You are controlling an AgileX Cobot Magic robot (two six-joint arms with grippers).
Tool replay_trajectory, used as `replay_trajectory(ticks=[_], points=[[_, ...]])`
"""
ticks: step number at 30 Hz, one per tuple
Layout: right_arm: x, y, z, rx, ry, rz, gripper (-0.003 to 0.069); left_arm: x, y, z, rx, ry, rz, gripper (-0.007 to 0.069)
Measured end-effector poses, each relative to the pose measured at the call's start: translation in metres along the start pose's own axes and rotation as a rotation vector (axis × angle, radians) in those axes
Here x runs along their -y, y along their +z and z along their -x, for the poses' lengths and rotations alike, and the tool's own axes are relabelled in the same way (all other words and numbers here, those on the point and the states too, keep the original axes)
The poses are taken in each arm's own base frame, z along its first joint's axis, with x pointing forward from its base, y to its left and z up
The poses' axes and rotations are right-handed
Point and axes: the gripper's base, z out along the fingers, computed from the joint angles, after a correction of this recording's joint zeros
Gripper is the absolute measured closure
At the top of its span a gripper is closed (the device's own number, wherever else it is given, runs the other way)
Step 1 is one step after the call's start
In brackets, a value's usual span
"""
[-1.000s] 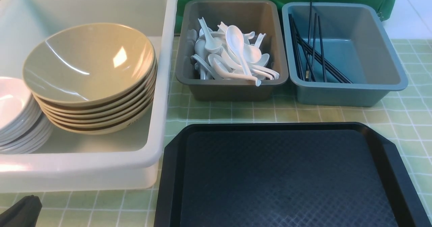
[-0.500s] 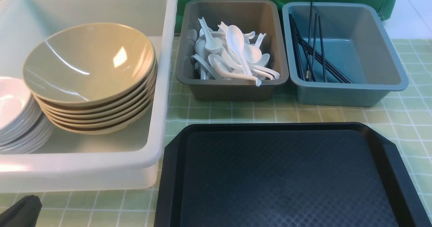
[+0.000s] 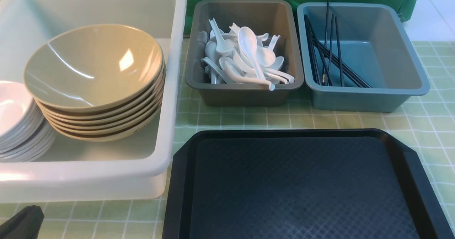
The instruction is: On green table put chopsticks spoon bowls plates into blue grey white boxes.
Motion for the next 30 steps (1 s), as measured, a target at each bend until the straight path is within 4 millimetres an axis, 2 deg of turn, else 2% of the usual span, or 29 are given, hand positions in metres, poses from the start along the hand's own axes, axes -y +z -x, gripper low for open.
replay_trajectory(ticks=[30], points=[[0.0, 0.0001, -0.0002, 0.0, 0.001, 0.0, 0.051, 0.0, 0.0, 0.0, 0.0, 0.0, 0.0, 0.0626]])
